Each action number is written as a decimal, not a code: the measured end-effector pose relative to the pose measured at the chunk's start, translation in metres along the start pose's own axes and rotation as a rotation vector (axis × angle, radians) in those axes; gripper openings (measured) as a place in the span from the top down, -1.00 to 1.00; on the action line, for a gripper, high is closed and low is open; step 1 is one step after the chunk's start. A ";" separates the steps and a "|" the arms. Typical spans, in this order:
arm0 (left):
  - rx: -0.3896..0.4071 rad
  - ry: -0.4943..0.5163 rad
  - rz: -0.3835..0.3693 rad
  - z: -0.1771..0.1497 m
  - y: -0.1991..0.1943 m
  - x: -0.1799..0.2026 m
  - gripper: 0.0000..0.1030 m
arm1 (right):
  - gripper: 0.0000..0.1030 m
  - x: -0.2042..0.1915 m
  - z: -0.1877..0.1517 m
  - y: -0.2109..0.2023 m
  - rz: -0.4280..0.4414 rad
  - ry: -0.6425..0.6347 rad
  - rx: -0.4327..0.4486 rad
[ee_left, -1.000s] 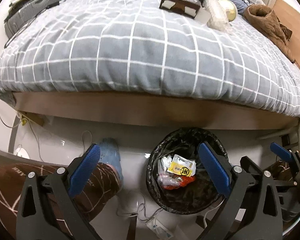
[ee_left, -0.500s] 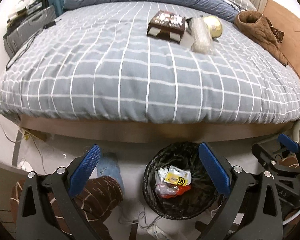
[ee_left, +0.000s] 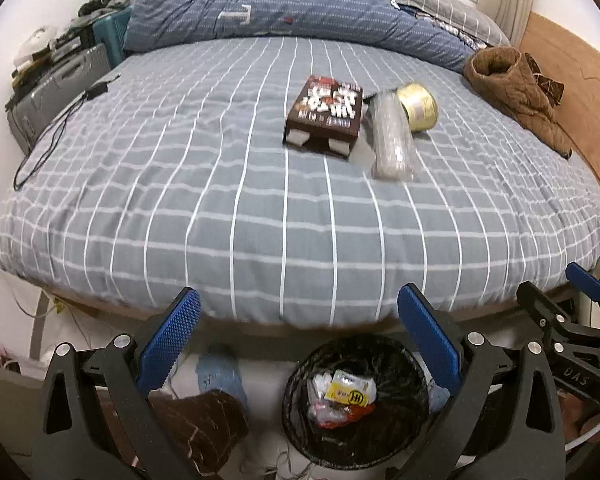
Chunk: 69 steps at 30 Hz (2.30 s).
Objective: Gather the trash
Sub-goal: 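Move both open tools back up over the remaining trash on the bed, then grasp the brown cookie box with the left tool while the right tool grasps the yellow cup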
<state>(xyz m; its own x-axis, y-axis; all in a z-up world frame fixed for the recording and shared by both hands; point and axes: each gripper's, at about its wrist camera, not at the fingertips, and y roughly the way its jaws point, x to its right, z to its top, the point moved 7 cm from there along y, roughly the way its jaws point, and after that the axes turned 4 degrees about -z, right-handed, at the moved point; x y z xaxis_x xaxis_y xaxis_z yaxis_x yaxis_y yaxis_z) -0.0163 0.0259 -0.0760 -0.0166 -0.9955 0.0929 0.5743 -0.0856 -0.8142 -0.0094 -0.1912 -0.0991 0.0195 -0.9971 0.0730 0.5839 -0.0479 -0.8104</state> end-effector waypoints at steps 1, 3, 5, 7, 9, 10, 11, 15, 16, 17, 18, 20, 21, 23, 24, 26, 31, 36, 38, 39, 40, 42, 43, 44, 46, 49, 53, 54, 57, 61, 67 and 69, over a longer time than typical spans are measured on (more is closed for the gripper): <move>0.003 0.001 0.000 0.004 0.000 0.000 -0.89 | -0.85 0.001 0.006 0.001 0.000 -0.002 0.005; 0.012 0.002 0.003 0.017 0.002 0.001 -0.89 | -0.85 0.003 0.017 0.003 0.001 -0.003 0.017; 0.018 0.004 0.005 0.028 0.005 0.001 -0.89 | -0.85 0.006 0.032 0.008 -0.003 -0.006 0.030; 0.024 0.004 0.006 0.042 0.011 0.003 -0.89 | -0.85 0.009 0.048 0.015 -0.010 -0.013 0.042; 0.025 0.004 0.007 0.053 0.017 0.004 -0.89 | -0.85 0.013 0.064 0.023 -0.015 -0.013 0.052; 0.026 0.003 0.006 0.059 0.021 0.006 -0.89 | -0.85 0.014 0.070 0.026 -0.015 -0.014 0.056; 0.027 0.002 0.004 0.064 0.025 0.006 -0.89 | -0.85 0.016 0.077 0.030 -0.016 -0.016 0.059; 0.021 0.010 0.003 0.087 0.047 0.011 -0.89 | -0.85 0.018 0.105 0.055 -0.014 -0.045 0.068; 0.018 0.013 0.005 0.093 0.054 0.012 -0.89 | -0.85 0.019 0.112 0.062 -0.016 -0.053 0.069; 0.014 0.016 0.005 0.096 0.059 0.013 -0.89 | -0.85 0.019 0.117 0.067 -0.016 -0.059 0.069; 0.009 0.020 0.006 0.102 0.067 0.013 -0.89 | -0.85 0.018 0.123 0.075 -0.018 -0.071 0.071; 0.004 0.018 0.008 0.110 0.081 0.013 -0.89 | -0.85 0.017 0.136 0.090 -0.031 -0.100 0.078; -0.001 0.020 0.006 0.116 0.090 0.014 -0.89 | -0.85 0.017 0.139 0.095 -0.033 -0.109 0.079; -0.012 0.025 0.008 0.124 0.105 0.015 -0.89 | -0.85 0.014 0.149 0.112 -0.030 -0.130 0.076; -0.020 0.029 0.006 0.128 0.113 0.015 -0.89 | -0.85 0.013 0.153 0.120 -0.027 -0.137 0.073; -0.029 0.036 0.005 0.135 0.126 0.016 -0.89 | -0.85 0.009 0.159 0.132 -0.023 -0.153 0.070; -0.044 0.054 0.001 0.148 0.151 0.020 -0.89 | -0.85 -0.001 0.172 0.155 -0.022 -0.198 0.079; -0.050 0.079 -0.002 0.156 0.168 0.025 -0.89 | -0.85 -0.011 0.180 0.172 -0.027 -0.242 0.087; -0.055 0.088 0.000 0.157 0.172 0.026 -0.89 | -0.85 -0.013 0.183 0.178 -0.025 -0.248 0.083; -0.055 0.093 0.009 0.157 0.175 0.025 -0.89 | -0.85 -0.014 0.184 0.182 -0.026 -0.252 0.082; -0.052 0.098 0.014 0.158 0.177 0.026 -0.89 | -0.85 -0.015 0.184 0.184 -0.026 -0.255 0.081; -0.051 0.102 0.020 0.160 0.180 0.026 -0.89 | -0.85 -0.019 0.184 0.189 -0.022 -0.262 0.076; -0.049 0.103 0.024 0.161 0.181 0.026 -0.89 | -0.85 -0.020 0.185 0.191 -0.023 -0.265 0.075; -0.048 0.109 0.032 0.162 0.182 0.026 -0.89 | -0.85 -0.022 0.185 0.193 -0.022 -0.267 0.074; -0.047 0.112 0.033 0.164 0.184 0.027 -0.89 | -0.84 -0.024 0.187 0.195 -0.023 -0.268 0.078; -0.048 0.116 0.038 0.165 0.185 0.026 -0.89 | -0.84 -0.025 0.188 0.199 -0.021 -0.269 0.077; -0.071 0.147 0.020 0.168 0.190 0.023 -0.89 | -0.79 -0.026 0.187 0.204 -0.019 -0.278 0.070; -0.081 0.157 0.016 0.168 0.192 0.022 -0.89 | -0.73 -0.026 0.187 0.205 -0.017 -0.281 0.066; -0.117 0.177 -0.006 0.172 0.202 0.022 -0.89 | -0.65 -0.027 0.188 0.207 -0.013 -0.286 0.066; -0.127 0.180 -0.024 0.173 0.207 0.023 -0.82 | -0.31 -0.028 0.187 0.210 0.010 -0.285 0.055; -0.099 0.139 -0.044 0.172 0.200 0.021 -0.80 | -0.30 -0.022 0.184 0.203 0.027 -0.262 0.069; -0.090 0.128 -0.044 0.170 0.196 0.019 -0.79 | -0.30 -0.020 0.184 0.200 0.030 -0.255 0.071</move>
<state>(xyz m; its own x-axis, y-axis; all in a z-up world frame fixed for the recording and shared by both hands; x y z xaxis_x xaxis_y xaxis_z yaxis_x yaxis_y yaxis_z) 0.2356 -0.0031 -0.1363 -0.1481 -0.9871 0.0606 0.4950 -0.1271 -0.8596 0.2563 -0.1702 -0.1563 0.2359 -0.9508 0.2007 0.6351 -0.0055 -0.7724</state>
